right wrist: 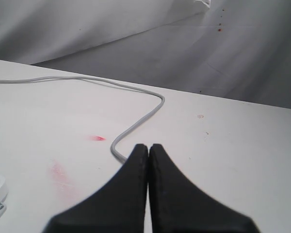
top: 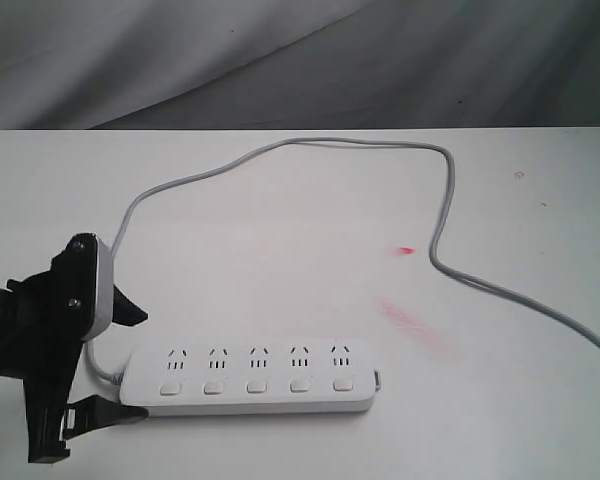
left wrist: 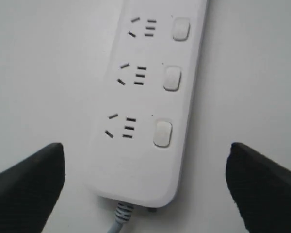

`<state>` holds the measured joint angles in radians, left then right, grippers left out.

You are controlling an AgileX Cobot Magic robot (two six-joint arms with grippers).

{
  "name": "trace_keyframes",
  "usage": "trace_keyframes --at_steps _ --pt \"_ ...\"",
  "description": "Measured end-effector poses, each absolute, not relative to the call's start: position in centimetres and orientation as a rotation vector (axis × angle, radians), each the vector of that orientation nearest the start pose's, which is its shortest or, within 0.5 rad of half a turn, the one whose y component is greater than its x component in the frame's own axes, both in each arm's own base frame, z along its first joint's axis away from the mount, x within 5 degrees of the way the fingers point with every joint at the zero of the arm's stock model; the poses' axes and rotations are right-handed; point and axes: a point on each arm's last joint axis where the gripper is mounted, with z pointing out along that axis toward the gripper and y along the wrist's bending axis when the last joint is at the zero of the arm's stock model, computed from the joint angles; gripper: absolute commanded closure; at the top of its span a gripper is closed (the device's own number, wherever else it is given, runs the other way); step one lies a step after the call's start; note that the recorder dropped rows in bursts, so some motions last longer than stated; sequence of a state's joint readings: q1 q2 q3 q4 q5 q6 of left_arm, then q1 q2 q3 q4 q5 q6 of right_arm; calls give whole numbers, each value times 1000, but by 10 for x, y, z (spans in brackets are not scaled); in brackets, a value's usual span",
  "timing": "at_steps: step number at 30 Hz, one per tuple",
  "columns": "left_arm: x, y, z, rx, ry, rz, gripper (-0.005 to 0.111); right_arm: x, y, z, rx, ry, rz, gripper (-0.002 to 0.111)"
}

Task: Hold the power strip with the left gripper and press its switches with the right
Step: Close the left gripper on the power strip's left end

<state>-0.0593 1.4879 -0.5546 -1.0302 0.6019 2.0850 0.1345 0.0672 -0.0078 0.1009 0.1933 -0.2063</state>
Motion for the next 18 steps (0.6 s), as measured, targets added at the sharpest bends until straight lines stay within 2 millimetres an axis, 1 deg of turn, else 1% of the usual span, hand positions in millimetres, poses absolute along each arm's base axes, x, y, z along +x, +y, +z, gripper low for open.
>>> trace_keyframes --at_steps 11,18 --pt "230 -54 137 1567 2105 -311 22 60 10 194 -223 1721 37 108" --pt "245 -55 135 1554 2110 -299 22 60 10 194 -223 1721 37 108"
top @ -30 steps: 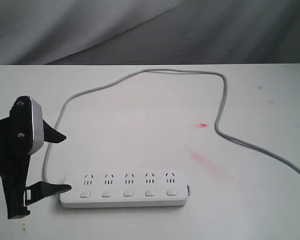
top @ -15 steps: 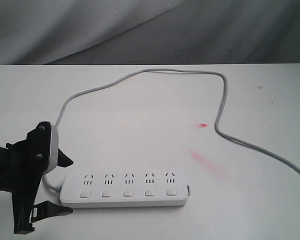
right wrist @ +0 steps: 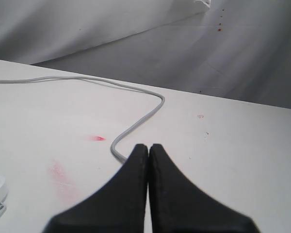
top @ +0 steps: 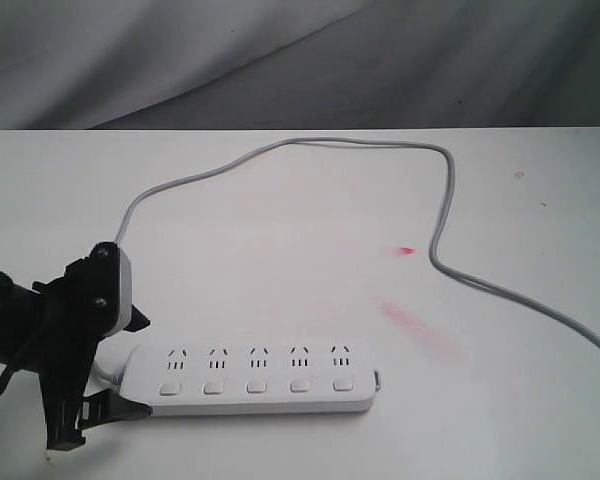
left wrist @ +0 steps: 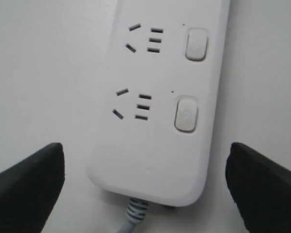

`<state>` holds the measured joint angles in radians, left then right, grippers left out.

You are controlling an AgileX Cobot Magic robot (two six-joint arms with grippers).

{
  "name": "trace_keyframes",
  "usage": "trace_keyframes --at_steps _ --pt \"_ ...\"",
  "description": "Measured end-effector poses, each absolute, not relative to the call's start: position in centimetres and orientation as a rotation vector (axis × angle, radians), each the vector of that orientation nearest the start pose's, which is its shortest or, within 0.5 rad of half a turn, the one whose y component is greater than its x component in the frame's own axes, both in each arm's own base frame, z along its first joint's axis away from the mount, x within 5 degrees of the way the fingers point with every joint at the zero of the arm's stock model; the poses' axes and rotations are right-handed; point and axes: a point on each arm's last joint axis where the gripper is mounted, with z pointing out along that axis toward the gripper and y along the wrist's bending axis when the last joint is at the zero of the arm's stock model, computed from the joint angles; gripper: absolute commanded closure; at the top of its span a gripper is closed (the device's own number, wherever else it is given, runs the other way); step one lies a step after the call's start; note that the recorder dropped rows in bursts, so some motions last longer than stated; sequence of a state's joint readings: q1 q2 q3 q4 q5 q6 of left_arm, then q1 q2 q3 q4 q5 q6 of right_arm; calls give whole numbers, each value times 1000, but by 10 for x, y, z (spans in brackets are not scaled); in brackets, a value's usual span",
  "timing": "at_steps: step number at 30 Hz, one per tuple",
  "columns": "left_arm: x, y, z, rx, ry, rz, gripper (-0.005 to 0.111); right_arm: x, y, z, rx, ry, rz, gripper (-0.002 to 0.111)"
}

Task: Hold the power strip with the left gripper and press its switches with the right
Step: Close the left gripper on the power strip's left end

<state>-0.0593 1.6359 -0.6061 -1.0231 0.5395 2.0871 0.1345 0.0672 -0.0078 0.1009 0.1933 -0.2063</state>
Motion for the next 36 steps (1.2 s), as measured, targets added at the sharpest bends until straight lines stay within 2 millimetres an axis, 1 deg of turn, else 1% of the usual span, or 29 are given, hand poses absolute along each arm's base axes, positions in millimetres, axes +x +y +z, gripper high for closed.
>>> trace_keyframes --at_steps 4,9,17,22,30,36 --pt "251 -55 130 1551 2123 -310 22 60 10 194 -223 1721 37 108" --pt "252 -55 124 1558 2142 -328 22 60 10 194 -223 1721 37 108" --pt "253 -54 123 1577 2136 -319 22 60 10 194 -223 1721 37 108" --pt "252 -53 121 1620 2127 -305 22 60 10 194 -223 1721 37 108" --pt "258 -53 110 1674 2134 -318 23 60 10 194 -223 1721 37 108" --pt "258 -52 110 1708 2122 -317 26 60 10 194 -223 1721 37 108"
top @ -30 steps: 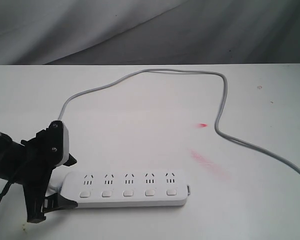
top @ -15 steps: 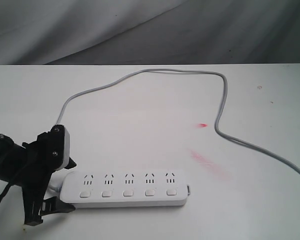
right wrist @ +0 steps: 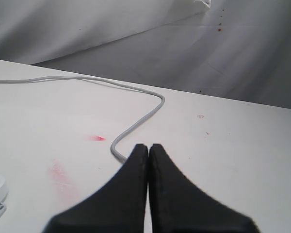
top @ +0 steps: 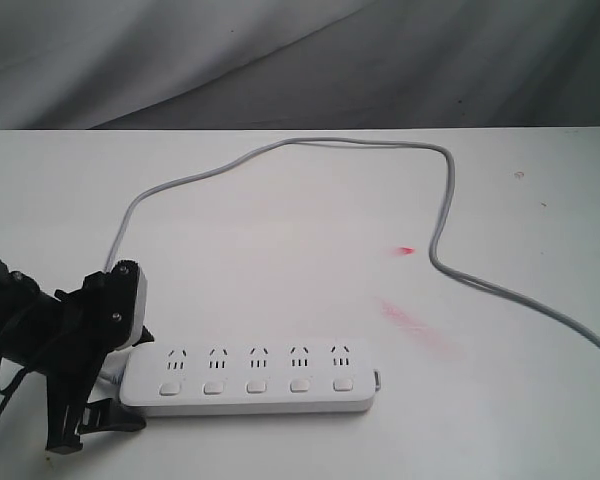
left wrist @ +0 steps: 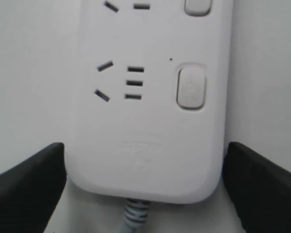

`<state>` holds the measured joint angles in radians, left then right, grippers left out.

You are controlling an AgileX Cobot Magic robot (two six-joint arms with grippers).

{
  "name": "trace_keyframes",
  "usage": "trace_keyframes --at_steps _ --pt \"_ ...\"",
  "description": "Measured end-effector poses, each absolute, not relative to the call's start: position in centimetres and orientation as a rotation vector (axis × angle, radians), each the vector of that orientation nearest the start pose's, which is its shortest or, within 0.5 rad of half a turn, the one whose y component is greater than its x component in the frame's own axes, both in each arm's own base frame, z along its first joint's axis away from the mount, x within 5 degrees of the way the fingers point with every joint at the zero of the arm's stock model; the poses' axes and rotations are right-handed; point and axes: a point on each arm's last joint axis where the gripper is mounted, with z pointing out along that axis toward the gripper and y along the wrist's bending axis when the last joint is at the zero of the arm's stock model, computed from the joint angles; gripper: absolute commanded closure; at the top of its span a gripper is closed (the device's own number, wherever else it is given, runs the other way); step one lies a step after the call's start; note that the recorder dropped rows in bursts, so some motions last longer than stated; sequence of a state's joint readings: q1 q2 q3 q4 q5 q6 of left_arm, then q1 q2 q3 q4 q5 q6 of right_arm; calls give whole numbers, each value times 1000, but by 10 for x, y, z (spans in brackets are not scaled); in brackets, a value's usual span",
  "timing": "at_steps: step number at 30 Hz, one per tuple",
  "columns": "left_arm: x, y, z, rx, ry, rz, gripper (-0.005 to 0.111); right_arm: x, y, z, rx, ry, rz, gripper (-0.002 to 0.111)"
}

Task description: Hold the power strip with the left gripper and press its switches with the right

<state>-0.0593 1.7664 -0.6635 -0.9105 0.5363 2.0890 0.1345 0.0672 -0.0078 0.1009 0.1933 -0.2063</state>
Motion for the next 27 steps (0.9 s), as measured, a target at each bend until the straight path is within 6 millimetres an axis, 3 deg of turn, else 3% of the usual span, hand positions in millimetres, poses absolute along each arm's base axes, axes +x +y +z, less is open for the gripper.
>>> trace_keyframes --at_steps 21,27 --pt "258 -51 110 1751 2103 -302 26 60 10 194 -223 1721 37 108" --pt "258 -51 109 1754 2102 -299 33 60 10 194 -223 1721 37 108"
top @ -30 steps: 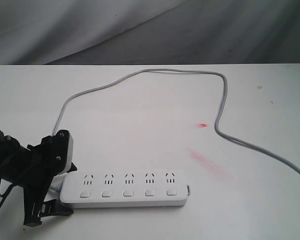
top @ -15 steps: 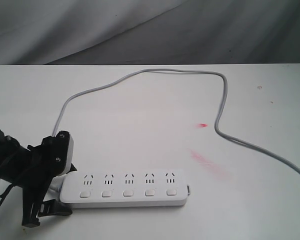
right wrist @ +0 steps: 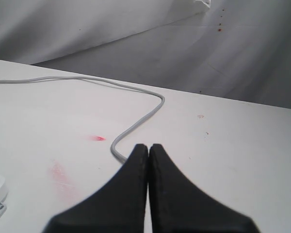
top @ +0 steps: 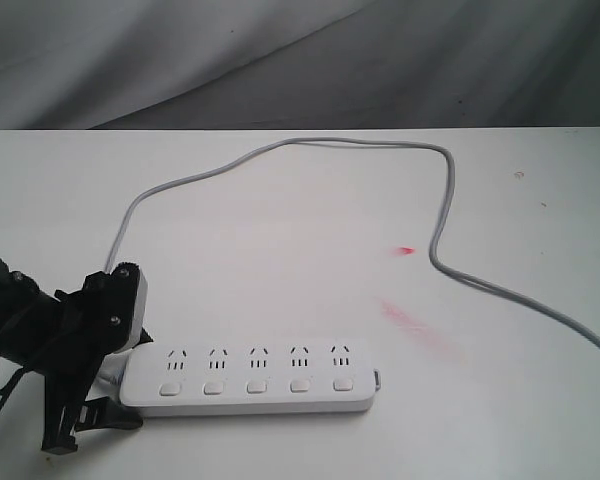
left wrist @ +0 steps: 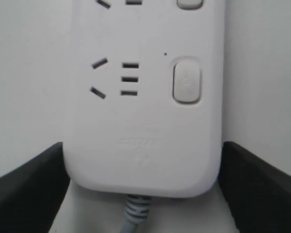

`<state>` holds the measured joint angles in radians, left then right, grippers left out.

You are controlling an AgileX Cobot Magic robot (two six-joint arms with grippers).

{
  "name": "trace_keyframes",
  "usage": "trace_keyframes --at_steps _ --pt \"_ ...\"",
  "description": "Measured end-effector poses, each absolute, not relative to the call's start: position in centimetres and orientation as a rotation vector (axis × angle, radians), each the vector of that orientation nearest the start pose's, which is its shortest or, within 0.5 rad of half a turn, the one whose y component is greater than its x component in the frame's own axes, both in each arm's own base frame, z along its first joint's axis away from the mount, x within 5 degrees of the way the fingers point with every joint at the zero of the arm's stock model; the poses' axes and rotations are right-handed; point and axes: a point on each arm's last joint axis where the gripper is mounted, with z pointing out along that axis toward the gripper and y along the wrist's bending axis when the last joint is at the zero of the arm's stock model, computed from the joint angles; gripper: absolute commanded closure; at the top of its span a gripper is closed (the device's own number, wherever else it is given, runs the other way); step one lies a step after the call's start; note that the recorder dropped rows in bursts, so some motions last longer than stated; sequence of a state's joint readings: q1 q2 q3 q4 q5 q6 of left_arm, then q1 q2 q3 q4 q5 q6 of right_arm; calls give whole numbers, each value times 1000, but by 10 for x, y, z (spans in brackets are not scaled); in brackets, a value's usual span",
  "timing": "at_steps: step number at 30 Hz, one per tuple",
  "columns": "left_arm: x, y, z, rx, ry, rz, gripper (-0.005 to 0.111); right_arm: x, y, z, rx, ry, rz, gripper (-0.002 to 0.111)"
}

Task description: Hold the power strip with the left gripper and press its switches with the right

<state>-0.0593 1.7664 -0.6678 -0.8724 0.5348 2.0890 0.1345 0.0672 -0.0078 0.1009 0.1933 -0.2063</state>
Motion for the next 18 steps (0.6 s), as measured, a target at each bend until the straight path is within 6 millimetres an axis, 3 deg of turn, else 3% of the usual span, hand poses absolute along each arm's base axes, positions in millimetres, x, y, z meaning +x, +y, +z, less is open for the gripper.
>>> trace_keyframes --at_steps 8,18 --pt "258 -51 109 1753 2104 -291 51 60 10 194 -223 1721 37 108" --pt "259 -51 109 1752 2104 -290 52 60 10 194 -223 1721 37 108"
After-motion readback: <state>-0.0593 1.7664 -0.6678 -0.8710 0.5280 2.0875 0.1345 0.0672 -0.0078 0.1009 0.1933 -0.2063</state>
